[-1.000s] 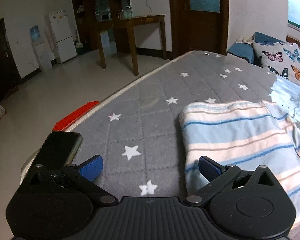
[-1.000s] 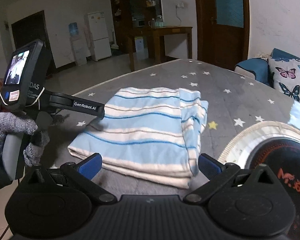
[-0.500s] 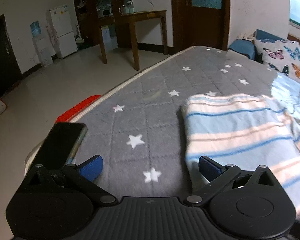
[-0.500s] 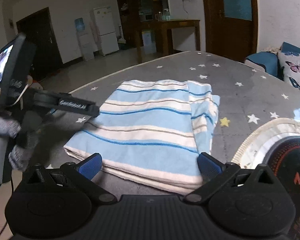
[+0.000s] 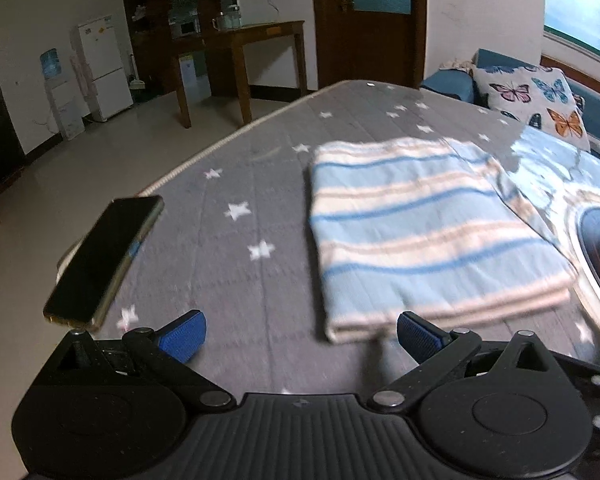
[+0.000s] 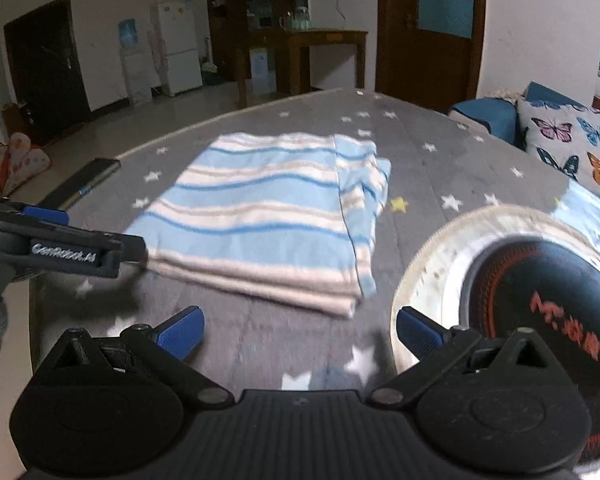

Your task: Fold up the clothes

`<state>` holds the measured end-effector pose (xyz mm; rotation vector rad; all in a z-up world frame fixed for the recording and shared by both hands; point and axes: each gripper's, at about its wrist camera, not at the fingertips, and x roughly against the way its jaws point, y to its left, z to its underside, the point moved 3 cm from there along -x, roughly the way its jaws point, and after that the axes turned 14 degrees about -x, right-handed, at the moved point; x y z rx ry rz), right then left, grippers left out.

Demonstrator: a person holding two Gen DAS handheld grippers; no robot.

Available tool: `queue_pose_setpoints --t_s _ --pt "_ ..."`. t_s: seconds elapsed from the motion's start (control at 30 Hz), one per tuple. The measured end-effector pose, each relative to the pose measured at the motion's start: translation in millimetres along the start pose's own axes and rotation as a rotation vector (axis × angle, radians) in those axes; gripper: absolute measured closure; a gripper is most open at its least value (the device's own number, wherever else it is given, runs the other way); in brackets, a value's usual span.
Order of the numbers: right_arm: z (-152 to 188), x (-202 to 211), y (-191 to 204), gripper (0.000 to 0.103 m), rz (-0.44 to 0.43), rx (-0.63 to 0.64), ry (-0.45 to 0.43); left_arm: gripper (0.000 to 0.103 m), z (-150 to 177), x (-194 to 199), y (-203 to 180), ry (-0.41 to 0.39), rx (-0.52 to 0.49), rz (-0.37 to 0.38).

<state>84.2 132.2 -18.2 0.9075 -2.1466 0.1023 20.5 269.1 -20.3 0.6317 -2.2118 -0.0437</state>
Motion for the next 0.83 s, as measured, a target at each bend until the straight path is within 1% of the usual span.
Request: queue_pose_setpoints --t_s 0.17,0.5,0.83 --pt "12 4 2 0.0 0.023 0.002 0.025 0.0 14 11 -11 0.009 0.007 0.018" --pt "29 14 1 0.0 0.026 -0.013 0.035 0.0 29 24 -26 0.016 0.002 0.027" --pt "39 22 0 0.0 0.018 -0.03 0.038 0.0 33 34 -35 0.009 -0.01 0.032"
